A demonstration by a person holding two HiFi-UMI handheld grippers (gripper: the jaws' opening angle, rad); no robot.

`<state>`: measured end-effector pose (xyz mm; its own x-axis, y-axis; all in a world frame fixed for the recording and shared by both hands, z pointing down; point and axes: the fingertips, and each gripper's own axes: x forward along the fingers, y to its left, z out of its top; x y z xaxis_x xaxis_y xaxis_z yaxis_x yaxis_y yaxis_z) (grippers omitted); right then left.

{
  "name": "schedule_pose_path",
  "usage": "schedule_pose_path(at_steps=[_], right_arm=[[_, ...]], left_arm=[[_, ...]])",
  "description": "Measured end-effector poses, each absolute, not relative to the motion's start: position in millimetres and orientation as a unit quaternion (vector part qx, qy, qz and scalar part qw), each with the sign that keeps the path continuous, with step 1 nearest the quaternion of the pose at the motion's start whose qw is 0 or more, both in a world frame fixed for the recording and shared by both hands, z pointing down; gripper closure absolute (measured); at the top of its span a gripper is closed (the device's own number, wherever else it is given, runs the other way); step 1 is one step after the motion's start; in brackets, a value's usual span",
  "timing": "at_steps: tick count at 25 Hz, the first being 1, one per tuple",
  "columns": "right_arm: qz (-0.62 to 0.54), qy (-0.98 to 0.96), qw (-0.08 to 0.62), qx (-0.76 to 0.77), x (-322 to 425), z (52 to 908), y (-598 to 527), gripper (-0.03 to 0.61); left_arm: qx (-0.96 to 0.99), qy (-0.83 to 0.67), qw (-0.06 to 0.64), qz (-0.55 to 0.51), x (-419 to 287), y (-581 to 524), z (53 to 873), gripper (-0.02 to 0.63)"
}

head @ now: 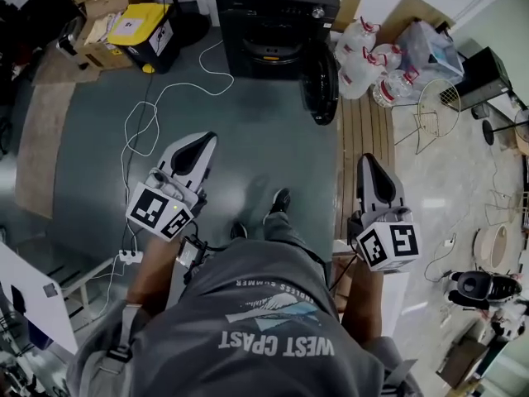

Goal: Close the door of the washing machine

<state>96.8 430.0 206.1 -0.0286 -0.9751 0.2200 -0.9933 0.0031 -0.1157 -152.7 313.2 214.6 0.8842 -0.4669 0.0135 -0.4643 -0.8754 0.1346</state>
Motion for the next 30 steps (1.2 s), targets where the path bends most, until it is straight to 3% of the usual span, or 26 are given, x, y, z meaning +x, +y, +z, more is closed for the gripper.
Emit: schedule_pose_path(at_steps=[17,30], right_arm=[[0.129,-0.767,0.044,0.627,192,229,292,0.537],[0.141,-0.791,0.056,0.593,185,251,215,0.508]], left_arm=[[0.95,-0.31,0.05,0.001,-53,215,223,0.598],[0.94,-0.335,0.065,0.0,-45,155,244,0.597]])
